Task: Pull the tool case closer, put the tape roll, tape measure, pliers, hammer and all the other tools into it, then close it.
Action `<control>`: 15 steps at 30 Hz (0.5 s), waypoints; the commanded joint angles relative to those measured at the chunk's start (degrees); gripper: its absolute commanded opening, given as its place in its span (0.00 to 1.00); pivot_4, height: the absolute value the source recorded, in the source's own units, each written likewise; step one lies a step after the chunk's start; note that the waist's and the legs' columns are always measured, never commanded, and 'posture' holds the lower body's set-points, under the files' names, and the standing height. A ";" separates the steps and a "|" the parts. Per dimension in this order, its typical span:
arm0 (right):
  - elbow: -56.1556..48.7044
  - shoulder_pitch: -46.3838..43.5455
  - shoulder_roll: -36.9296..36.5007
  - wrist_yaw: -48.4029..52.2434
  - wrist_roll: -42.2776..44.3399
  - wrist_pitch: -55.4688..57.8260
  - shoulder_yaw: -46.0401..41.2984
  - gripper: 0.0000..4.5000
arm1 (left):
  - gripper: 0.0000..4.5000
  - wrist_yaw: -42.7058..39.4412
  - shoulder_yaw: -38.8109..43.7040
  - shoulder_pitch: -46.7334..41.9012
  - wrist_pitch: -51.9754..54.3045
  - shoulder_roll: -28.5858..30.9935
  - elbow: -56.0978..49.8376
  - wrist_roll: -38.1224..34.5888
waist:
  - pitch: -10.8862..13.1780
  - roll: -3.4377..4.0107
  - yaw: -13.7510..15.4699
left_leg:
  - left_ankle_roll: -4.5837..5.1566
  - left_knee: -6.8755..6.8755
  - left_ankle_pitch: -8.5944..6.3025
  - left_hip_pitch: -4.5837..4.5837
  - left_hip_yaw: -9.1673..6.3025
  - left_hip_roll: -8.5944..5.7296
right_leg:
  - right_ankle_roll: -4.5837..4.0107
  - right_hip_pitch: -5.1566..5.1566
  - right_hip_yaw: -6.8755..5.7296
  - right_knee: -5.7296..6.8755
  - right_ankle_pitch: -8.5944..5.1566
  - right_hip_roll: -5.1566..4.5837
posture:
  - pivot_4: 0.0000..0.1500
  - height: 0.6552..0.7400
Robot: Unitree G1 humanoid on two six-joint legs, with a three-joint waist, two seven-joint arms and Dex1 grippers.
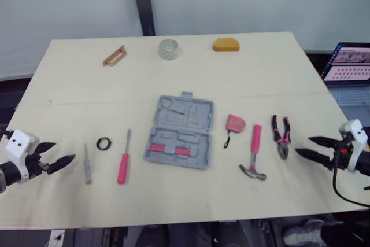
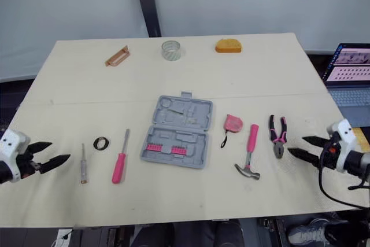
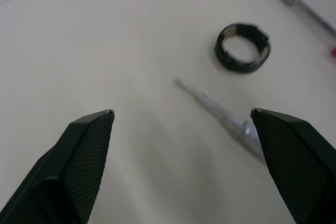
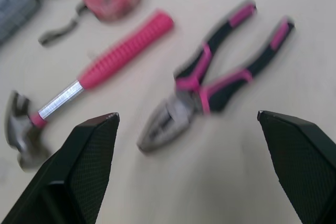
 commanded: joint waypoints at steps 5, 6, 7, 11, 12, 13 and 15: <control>-25.04 -1.05 8.25 -7.71 5.45 11.23 4.40 1.00 | 0.99 0.77 -9.22 -6.34 6.85 -4.22 -14.65 0.00 | 0.00 0.00 0.38 | 0.00 0.08 -0.02 -0.01 -0.02 0.00 | 0.00 -0.01 0.01 0.13 0.00 0.00 | 1.00 1.00; -26.76 -1.55 9.30 -9.04 4.39 11.52 6.05 0.94 | 1.00 1.21 -10.70 -8.20 6.92 -5.09 -15.04 0.68 | -0.01 -0.02 0.53 | 0.00 0.11 -0.03 -0.02 -0.03 -0.01 | 0.00 -0.01 0.01 0.15 0.00 0.00 | 1.00 1.00; -28.12 -2.17 10.53 -10.57 2.84 11.53 8.11 0.87 | 0.94 1.61 -12.34 -10.37 6.99 -6.12 -15.21 1.31 | 0.00 -0.02 0.57 | 0.00 0.16 -0.03 -0.03 -0.04 0.00 | 0.00 -0.01 0.01 0.18 0.00 0.00 | 1.00 1.00; -29.04 -5.29 15.12 -16.34 -3.14 11.02 15.35 0.44 | 0.57 2.94 -17.29 -18.65 6.46 -10.38 -12.44 3.31 | -0.02 -0.03 0.81 | 0.00 0.20 -0.03 -0.04 -0.04 -0.02 | 0.00 -0.03 0.02 0.22 0.00 0.00 | 1.00 1.00; -28.54 -6.11 16.07 -17.38 -4.66 10.53 16.98 0.37 | 0.51 3.05 -18.55 -20.38 6.15 -11.38 -11.26 4.10 | -0.02 -0.03 0.79 | 0.01 0.20 -0.03 -0.04 -0.04 -0.02 | 0.00 -0.03 0.02 0.22 0.00 0.00 | 1.00 1.00; -27.99 -6.93 17.05 -18.44 -6.17 10.29 18.58 0.26 | 0.41 3.16 -20.27 -22.06 5.35 -12.28 -9.81 5.46 | -0.02 -0.03 0.79 | 0.01 0.18 -0.03 -0.03 -0.04 -0.02 | 0.00 -0.03 0.01 0.23 0.00 0.00 | 1.00 1.00; -26.83 -8.11 18.28 -20.13 -8.77 9.92 20.91 0.01 | 0.16 3.10 -22.58 -24.32 3.89 -13.52 -7.04 7.52 | -0.03 -0.04 0.67 | 0.01 0.19 -0.03 -0.03 -0.04 -0.03 | 0.00 -0.05 0.00 0.25 0.00 0.00 | 1.00 1.00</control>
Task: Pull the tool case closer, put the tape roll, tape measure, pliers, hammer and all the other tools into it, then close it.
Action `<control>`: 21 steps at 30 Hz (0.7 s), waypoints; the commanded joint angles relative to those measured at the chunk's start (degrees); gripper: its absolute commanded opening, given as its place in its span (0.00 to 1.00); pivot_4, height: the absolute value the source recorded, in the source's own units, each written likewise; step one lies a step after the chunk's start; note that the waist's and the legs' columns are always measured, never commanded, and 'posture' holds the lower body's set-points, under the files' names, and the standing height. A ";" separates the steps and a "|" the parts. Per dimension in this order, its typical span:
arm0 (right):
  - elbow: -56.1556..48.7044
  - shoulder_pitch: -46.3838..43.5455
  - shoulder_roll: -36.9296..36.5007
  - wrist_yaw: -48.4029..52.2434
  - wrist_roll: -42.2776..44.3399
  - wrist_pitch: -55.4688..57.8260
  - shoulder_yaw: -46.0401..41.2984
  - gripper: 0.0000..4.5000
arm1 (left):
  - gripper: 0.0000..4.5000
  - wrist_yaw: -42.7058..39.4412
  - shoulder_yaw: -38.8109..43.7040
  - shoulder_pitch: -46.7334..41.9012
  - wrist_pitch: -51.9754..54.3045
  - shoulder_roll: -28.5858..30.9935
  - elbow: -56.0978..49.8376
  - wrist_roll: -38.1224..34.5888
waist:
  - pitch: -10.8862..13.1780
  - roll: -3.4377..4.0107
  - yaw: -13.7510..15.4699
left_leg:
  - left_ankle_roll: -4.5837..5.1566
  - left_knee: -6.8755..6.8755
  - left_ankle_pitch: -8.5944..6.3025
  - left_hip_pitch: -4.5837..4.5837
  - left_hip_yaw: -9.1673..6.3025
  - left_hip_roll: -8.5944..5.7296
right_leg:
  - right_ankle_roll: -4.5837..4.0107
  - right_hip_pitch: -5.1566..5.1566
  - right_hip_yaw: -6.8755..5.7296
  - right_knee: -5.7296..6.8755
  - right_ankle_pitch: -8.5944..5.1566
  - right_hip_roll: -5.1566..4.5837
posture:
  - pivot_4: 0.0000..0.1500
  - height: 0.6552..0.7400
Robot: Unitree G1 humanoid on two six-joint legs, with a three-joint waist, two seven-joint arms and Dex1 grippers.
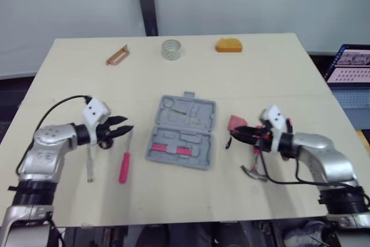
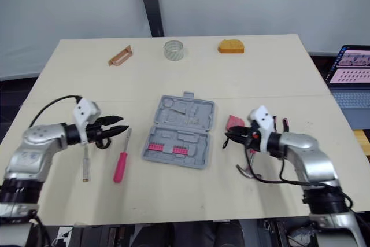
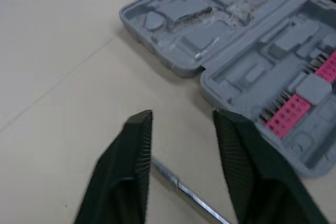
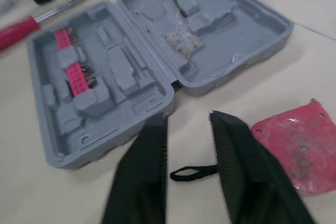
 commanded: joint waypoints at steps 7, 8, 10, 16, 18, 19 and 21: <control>6.68 -4.87 5.38 -6.66 -9.92 -4.29 6.92 0.00 | 0.02 1.88 -7.87 -8.62 -8.41 -6.20 15.51 8.59 | 0.00 -0.02 -0.77 | 0.00 -0.03 0.00 -0.02 0.00 0.00 | 0.00 -0.02 -0.03 0.01 0.00 0.00 | 1.00 1.00; 7.06 -5.22 5.99 -6.81 -10.09 -4.36 6.92 0.00 | 0.02 2.20 -8.14 -9.46 -9.24 -6.83 17.15 9.10 | 0.00 -0.01 -0.78 | 0.00 -0.03 0.00 -0.04 0.00 0.00 | 0.00 -0.03 -0.04 0.00 0.00 0.00 | 1.00 1.00; 7.82 -5.90 6.87 -7.11 -10.63 -4.40 7.00 0.00 | 0.02 2.85 -8.59 -11.15 -11.03 -8.00 20.49 10.10 | 0.00 -0.02 -0.86 | 0.00 -0.02 0.00 -0.04 0.00 0.00 | 0.00 -0.03 -0.04 0.00 0.00 0.00 | 1.00 1.00; 9.64 -7.31 8.24 -7.63 -12.61 -4.19 8.25 0.00 | 0.02 4.87 -8.86 -17.02 -15.69 -11.96 31.06 11.94 | -0.03 -0.07 -0.80 | 0.01 0.00 0.00 -0.04 -0.02 0.00 | 0.00 -0.03 -0.05 0.03 0.00 0.00 | 1.00 1.00; 9.55 -7.56 8.79 -7.67 -12.74 -3.87 8.47 0.00 | 0.02 5.04 -8.78 -18.19 -16.92 -12.72 33.44 12.41 | -0.03 -0.06 -0.96 | 0.01 0.00 0.00 -0.04 -0.02 -0.01 | 0.00 -0.03 -0.05 0.03 0.00 0.00 | 1.00 1.00; 9.47 -7.60 9.00 -7.74 -12.83 -3.74 8.57 0.00 | 0.02 5.11 -8.70 -18.57 -17.43 -13.00 34.34 12.60 | -0.03 -0.06 -0.98 | 0.01 -0.02 0.00 -0.03 -0.02 0.00 | 0.00 -0.03 -0.05 0.03 0.00 0.00 | 1.00 1.00; 9.44 -7.65 9.41 -7.91 -13.06 -3.64 8.77 0.00 | 0.02 5.23 -8.83 -19.09 -18.40 -13.46 36.01 13.17 | -0.03 -0.07 -0.98 | 0.01 -0.02 0.00 -0.04 -0.02 0.00 | 0.00 -0.04 -0.05 0.03 0.00 0.00 | 1.00 1.00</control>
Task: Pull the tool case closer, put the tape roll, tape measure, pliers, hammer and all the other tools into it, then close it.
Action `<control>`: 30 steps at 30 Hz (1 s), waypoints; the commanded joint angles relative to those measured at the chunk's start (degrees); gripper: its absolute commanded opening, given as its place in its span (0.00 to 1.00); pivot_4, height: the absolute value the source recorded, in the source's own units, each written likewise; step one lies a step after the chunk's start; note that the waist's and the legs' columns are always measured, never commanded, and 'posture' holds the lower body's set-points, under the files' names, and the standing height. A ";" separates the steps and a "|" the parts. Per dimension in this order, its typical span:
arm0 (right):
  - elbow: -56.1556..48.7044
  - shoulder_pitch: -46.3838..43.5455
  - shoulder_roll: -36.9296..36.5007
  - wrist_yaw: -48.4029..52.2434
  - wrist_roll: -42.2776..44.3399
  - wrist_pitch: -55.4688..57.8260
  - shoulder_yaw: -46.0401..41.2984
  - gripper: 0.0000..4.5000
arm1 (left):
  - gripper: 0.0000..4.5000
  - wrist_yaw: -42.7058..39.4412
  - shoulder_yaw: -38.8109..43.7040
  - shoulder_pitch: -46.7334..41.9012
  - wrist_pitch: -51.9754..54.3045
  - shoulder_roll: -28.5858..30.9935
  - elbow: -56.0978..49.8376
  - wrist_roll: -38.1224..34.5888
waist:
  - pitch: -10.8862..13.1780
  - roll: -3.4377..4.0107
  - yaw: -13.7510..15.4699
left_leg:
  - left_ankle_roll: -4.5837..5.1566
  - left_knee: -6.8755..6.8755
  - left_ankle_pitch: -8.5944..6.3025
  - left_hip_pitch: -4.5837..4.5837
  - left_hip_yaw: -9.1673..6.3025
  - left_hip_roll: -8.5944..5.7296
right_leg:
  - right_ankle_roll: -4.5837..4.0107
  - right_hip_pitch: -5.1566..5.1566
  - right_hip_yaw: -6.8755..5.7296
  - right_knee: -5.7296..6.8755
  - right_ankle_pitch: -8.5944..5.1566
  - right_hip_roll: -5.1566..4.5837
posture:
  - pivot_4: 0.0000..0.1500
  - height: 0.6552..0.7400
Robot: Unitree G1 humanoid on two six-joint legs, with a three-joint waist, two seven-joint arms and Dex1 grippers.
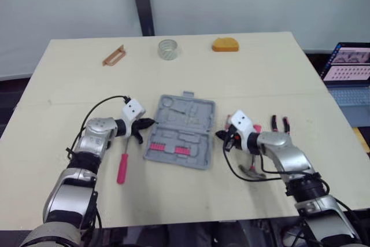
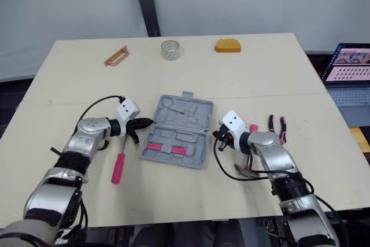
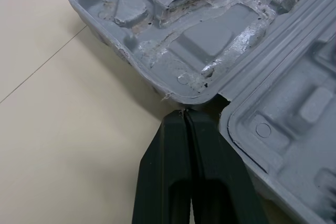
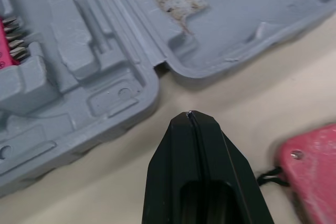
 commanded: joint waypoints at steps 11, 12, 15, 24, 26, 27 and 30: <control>-0.26 -1.33 2.27 -0.87 -1.22 -0.32 -0.10 0.00 | 0.02 -1.53 -1.01 -0.95 -3.67 -0.98 3.74 2.60 | -0.01 0.00 0.11 | 0.00 0.01 0.00 0.00 -0.01 0.00 | 0.00 0.00 0.00 0.02 0.00 0.00 | 1.00 1.00; -0.19 -1.27 2.37 -0.80 -1.28 -0.38 -0.11 0.00 | 0.02 -1.66 -0.89 -0.85 -3.59 -1.04 3.45 2.43 | -0.01 0.00 0.11 | 0.00 0.01 0.00 0.00 -0.01 0.00 | 0.00 0.00 0.00 0.02 0.00 0.00 | 1.00 1.00; -0.44 -0.91 2.88 0.16 -0.81 -0.57 0.23 0.00 | 0.02 -2.77 -0.60 -0.30 -2.86 -1.07 2.02 1.65 | -0.01 0.00 0.07 | 0.00 0.01 0.00 0.00 -0.01 0.00 | 0.00 0.00 0.00 0.02 0.00 0.00 | 1.00 1.00; -5.31 1.98 1.22 6.52 1.88 0.29 0.92 0.00 | 0.02 -9.52 -1.06 11.14 4.67 2.78 -16.17 -0.46 | -0.01 0.01 -0.17 | 0.01 -0.01 0.00 0.03 -0.01 0.00 | 0.00 0.00 0.02 0.04 0.00 0.00 | 1.00 1.00; -7.30 3.27 0.38 7.81 2.54 1.17 0.97 0.00 | 0.02 -10.15 -1.01 14.37 7.05 4.13 -21.28 -0.82 | -0.01 0.01 -0.04 | 0.01 0.00 -0.01 0.03 -0.02 0.00 | 0.00 0.00 0.02 0.04 0.00 0.00 | 1.00 1.00; -8.39 3.99 -0.07 8.42 2.94 1.65 0.98 0.00 | 0.02 -10.43 -0.93 15.99 8.17 4.79 -23.73 -1.03 | -0.01 0.01 -0.03 | 0.01 0.02 -0.01 0.03 -0.02 0.01 | 0.00 0.00 0.03 0.04 0.00 0.00 | 1.00 1.00; -12.22 7.37 -1.68 9.92 3.92 3.09 1.21 0.00 | 0.02 -11.09 -0.89 22.59 12.47 7.70 -33.25 -1.53 | -0.02 0.01 0.04 | 0.01 0.00 -0.01 0.04 -0.02 0.01 | 0.00 0.00 0.04 0.05 0.00 0.00 | 1.00 1.00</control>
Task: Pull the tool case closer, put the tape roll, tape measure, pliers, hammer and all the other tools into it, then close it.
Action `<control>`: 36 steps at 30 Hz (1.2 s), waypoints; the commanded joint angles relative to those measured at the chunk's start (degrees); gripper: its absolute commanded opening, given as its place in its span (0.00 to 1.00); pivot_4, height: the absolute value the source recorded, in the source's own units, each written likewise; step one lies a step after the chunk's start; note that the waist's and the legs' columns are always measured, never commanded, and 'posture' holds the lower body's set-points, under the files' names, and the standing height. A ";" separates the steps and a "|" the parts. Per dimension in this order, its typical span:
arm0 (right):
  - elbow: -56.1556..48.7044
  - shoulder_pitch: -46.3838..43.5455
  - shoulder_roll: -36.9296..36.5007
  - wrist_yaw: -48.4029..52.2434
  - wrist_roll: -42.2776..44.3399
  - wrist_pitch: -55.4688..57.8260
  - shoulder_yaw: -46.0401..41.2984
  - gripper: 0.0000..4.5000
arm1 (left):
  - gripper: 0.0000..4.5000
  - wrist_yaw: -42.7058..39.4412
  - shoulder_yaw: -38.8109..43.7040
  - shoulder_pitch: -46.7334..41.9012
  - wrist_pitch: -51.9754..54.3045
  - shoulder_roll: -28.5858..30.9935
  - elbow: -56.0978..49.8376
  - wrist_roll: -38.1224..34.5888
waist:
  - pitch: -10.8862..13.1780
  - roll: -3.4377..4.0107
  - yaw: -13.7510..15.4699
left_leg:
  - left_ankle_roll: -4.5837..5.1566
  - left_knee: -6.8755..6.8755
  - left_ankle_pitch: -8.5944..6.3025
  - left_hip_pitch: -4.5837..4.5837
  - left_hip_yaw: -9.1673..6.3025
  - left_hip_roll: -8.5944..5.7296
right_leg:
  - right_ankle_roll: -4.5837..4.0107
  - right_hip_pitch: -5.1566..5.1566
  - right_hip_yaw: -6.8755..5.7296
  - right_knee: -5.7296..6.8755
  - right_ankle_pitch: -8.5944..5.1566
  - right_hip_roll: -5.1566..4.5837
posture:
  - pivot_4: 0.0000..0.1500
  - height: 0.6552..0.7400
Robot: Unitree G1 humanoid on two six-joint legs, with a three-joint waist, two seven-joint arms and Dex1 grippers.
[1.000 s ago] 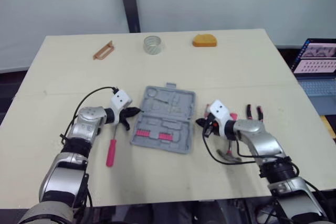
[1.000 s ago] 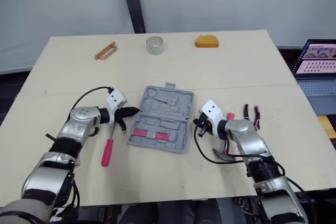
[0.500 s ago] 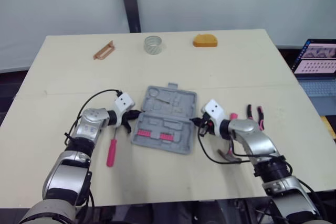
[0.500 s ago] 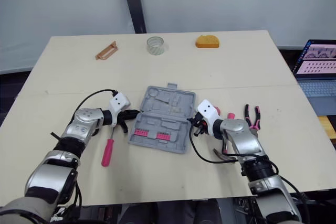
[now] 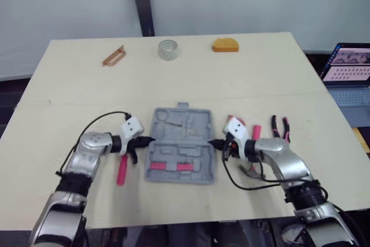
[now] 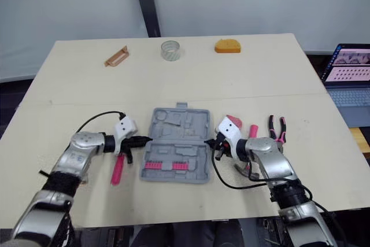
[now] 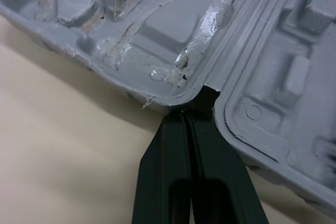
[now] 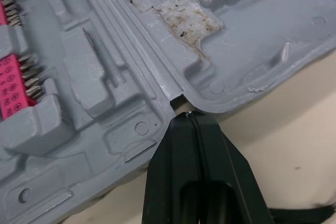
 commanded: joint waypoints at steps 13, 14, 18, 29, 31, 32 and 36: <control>-17.43 11.93 -6.19 3.49 7.78 8.43 0.50 0.00 | 0.02 0.80 0.75 24.71 17.41 7.15 -33.35 -5.23 | 0.00 0.00 0.43 | 0.00 0.02 -0.05 0.01 0.00 0.01 | 0.00 0.02 0.06 -0.04 0.00 0.00 | 1.00 1.00; -18.01 12.38 -6.52 3.54 8.11 8.90 0.58 0.00 | 0.02 0.91 0.67 25.58 17.79 7.37 -34.16 -5.34 | 0.00 0.00 0.48 | 0.00 0.02 -0.05 0.01 0.00 0.00 | 0.00 0.02 0.06 -0.04 0.00 -0.01 | 1.00 1.00; -19.48 13.75 -7.56 3.69 8.94 9.93 0.92 0.00 | 0.02 1.44 0.16 27.84 18.61 7.70 -36.10 -5.38 | 0.00 0.00 0.58 | 0.00 0.02 -0.05 0.01 0.01 0.00 | 0.00 0.02 0.06 -0.05 0.00 -0.01 | 1.00 1.00; -23.53 17.80 -9.73 3.33 11.15 12.39 1.63 0.00 | 0.02 2.58 -1.42 30.51 19.36 8.04 -38.48 -5.37 | -0.02 0.00 1.74 | 0.00 0.03 -0.07 0.02 0.05 0.01 | 0.00 0.02 0.09 -0.09 0.00 0.00 | 1.00 1.00; -23.80 18.05 -9.76 2.96 11.44 12.64 1.52 0.00 | 0.02 2.61 -1.51 30.75 19.49 8.19 -38.65 -5.39 | -0.02 -0.02 1.79 | 0.00 0.03 -0.07 0.02 0.05 0.01 | 0.00 0.03 0.09 -0.09 0.00 0.00 | 1.00 1.00; -23.98 18.24 -9.91 2.91 11.52 12.67 1.51 0.00 | 0.02 2.65 -1.50 30.88 19.59 8.24 -38.79 -5.43 | -0.03 -0.02 1.80 | 0.00 0.04 -0.08 0.02 0.05 0.01 | 0.00 0.03 0.09 -0.10 0.00 0.00 | 1.00 1.00; -24.14 18.41 -10.06 2.64 11.55 12.88 1.50 0.00 | 0.02 2.70 -1.48 31.56 19.74 8.53 -39.08 -5.52 | -0.03 -0.02 1.81 | 0.00 0.06 -0.08 0.02 0.06 0.01 | 0.00 0.03 0.09 -0.10 0.00 0.00 | 1.00 1.00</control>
